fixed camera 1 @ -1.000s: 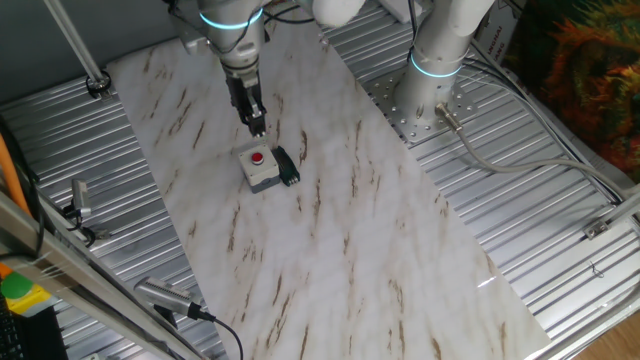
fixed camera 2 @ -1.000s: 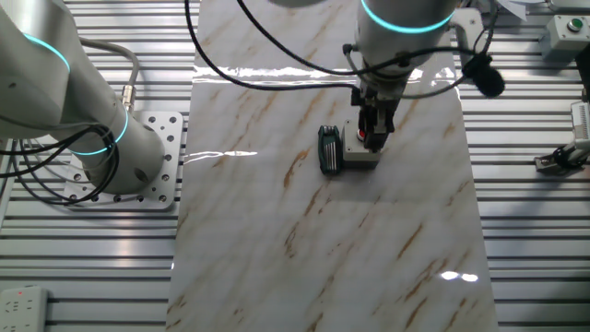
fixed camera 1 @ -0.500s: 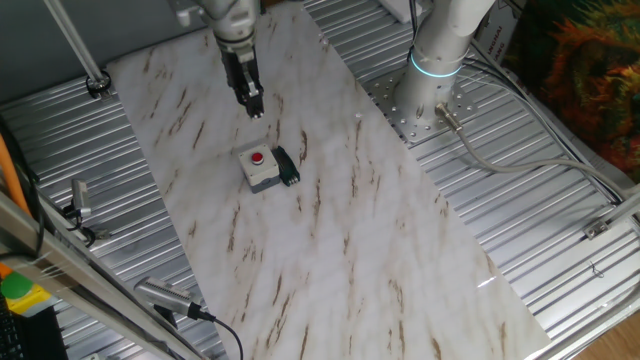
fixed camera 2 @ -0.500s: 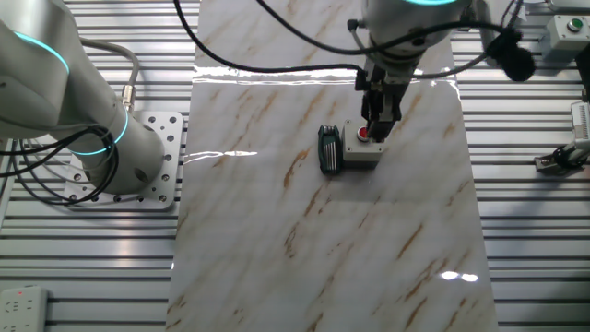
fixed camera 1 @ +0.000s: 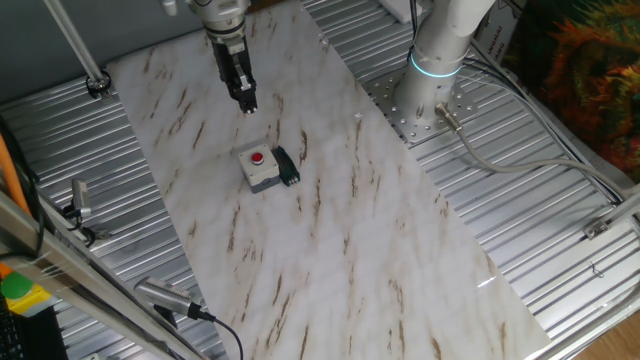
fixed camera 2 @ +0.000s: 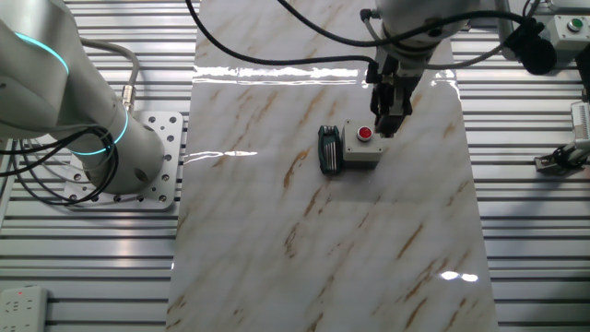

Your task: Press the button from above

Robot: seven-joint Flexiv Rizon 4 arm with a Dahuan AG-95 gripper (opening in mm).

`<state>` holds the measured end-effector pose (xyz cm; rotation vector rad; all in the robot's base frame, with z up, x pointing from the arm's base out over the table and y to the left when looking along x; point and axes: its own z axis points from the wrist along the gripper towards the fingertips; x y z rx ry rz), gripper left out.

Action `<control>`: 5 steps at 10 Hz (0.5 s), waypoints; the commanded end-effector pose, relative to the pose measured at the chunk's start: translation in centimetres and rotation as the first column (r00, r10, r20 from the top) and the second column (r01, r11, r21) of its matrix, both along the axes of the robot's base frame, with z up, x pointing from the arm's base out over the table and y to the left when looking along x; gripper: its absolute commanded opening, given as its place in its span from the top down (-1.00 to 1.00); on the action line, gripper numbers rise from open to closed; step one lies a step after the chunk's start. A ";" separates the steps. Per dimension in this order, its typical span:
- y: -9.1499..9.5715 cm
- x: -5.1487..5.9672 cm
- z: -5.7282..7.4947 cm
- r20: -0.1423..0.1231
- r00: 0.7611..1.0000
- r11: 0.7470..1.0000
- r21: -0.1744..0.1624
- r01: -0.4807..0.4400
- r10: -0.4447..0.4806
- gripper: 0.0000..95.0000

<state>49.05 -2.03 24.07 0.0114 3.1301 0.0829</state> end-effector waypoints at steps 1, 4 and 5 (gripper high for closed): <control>0.0 -0.2 0.0 0.002 1.000 1.000 -0.004 0.003 -0.003 -0.20; 0.0 -0.2 0.0 0.000 1.000 1.000 -0.004 0.017 -0.017 0.20; 0.0 -0.2 0.0 -0.002 1.000 1.000 -0.002 0.021 -0.021 0.60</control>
